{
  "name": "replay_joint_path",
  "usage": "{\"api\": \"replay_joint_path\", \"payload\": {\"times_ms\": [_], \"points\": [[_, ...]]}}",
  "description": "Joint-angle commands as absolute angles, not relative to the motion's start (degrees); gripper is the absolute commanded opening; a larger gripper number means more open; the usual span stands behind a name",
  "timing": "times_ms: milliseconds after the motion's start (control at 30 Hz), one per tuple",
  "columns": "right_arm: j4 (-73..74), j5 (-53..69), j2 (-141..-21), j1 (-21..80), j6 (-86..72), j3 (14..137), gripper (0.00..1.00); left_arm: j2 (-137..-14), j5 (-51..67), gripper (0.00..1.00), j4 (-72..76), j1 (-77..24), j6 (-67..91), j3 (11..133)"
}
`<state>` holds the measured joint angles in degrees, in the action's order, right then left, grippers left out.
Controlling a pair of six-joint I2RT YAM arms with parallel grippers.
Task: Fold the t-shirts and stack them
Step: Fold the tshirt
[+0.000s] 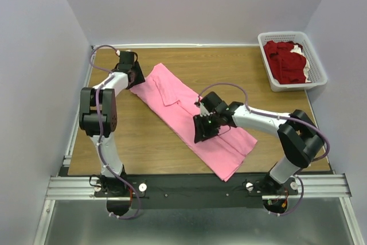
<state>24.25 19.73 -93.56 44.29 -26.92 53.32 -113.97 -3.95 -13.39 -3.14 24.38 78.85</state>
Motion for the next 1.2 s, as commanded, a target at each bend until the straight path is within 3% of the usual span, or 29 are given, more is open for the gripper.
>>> {"api": "replay_joint_path", "payload": {"times_ms": [0, 100, 200, 400, 633, 833, 1167], "points": [[27.0, 21.7, -95.9, 43.4, -21.5, 64.1, 0.5, -104.8, -5.5, 0.63, -14.3, -3.2, 23.1, 78.1], [27.1, 27.1, -103.2, 43.4, -15.5, 75.6, 0.5, -94.9, -5.9, 0.73, -14.6, -3.2, 23.4, 75.4], [26.9, 32.9, -112.5, 42.9, -11.8, 87.0, 0.5, -83.5, -7.2, 0.75, -13.2, -3.2, 24.1, 69.3], [26.8, 45.3, -130.6, 41.6, -10.2, 109.5, 0.5, -63.8, -8.4, 0.77, -13.8, -3.3, 23.3, 56.7], [24.8, 51.1, -152.4, 41.0, -13.6, 134.1, 0.51, -51.9, -5.5, 0.77, -15.6, -3.3, 23.4, 45.3], [11.2, 50.5, -159.3, 37.5, -23.8, 132.8, 0.51, -50.8, -3.3, 0.77, -15.6, -3.3, 23.6, 43.6], [6.4, 39.7, -161.8, 25.4, -35.2, 129.7, 0.54, -53.1, -1.2, 0.77, -14.6, -3.4, 23.3, 42.9]]}}
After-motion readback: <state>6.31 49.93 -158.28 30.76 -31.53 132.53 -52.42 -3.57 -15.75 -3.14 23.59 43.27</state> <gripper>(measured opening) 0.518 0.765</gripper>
